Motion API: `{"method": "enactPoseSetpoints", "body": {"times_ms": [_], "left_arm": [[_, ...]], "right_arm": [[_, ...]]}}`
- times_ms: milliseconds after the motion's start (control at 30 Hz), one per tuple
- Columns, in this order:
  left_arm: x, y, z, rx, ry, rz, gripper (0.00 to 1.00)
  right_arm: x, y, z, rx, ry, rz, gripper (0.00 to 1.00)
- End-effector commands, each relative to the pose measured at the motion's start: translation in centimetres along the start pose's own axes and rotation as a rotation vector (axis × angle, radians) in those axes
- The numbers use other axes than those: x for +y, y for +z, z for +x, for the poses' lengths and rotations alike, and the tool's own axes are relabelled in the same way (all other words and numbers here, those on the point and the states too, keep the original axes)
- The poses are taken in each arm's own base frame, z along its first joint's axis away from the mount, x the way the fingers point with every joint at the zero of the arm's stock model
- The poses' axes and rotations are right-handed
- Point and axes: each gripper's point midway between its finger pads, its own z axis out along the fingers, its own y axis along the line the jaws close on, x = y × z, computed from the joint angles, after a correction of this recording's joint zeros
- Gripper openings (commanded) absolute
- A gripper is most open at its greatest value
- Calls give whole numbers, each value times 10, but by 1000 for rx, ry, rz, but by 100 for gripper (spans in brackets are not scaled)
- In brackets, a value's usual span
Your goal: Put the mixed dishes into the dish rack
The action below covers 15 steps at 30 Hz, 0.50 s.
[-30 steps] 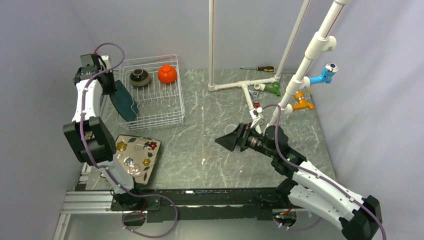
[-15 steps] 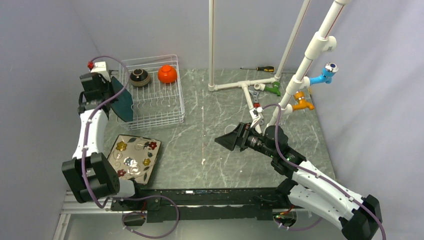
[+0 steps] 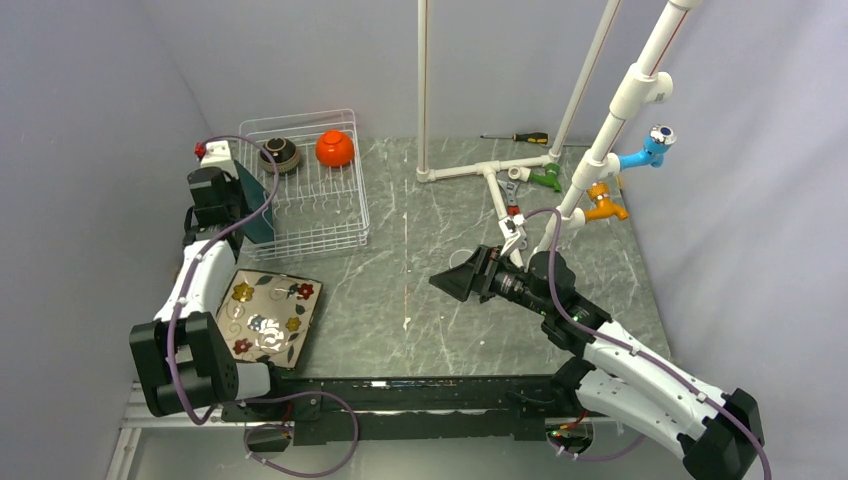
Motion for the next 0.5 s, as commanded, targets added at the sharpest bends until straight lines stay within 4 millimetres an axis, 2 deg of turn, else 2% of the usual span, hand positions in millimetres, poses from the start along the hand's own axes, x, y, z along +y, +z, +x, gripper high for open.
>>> {"method": "enactPoseSetpoints", "body": {"times_ms": [0,200,467], "left_arm": [[1,-7,-91,-275,-25,-31,0],[1,6,-89,-235,26,-42,0],[-1,19,-75,-135,64,-33,0]], "right_arm": [[6,2,-7,-24,-8,-28,100],[5,4,-6,-19,-9,-25,100],[3,7,-7,-14,-10,-19,100]]}}
